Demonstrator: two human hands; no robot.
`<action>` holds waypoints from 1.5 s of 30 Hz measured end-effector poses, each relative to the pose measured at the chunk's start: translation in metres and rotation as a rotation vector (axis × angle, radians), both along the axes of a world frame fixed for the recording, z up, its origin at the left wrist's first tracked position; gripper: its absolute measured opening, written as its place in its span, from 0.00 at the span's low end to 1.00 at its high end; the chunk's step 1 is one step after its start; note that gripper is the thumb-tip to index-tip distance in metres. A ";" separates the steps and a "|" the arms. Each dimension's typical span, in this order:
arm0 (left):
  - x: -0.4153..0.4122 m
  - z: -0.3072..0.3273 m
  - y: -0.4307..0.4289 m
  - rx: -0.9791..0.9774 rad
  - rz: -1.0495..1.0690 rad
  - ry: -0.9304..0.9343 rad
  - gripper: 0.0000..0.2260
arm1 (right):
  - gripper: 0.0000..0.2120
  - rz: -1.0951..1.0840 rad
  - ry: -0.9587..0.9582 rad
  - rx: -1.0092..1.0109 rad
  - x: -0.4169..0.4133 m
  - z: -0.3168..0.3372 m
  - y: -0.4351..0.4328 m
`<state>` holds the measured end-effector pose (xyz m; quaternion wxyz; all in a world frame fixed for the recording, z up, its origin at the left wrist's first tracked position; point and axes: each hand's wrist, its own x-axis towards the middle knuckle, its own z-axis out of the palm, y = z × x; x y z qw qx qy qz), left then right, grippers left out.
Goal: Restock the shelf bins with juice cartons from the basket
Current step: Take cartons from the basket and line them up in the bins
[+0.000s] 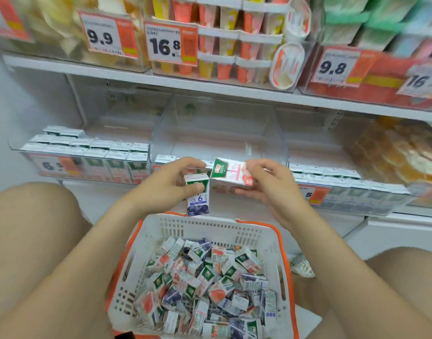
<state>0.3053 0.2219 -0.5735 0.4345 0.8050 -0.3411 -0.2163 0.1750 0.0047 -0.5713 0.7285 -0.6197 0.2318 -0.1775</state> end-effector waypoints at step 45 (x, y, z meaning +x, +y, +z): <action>0.233 0.034 0.160 0.078 0.859 -0.493 0.10 | 0.11 0.715 0.361 -1.093 0.367 0.003 0.223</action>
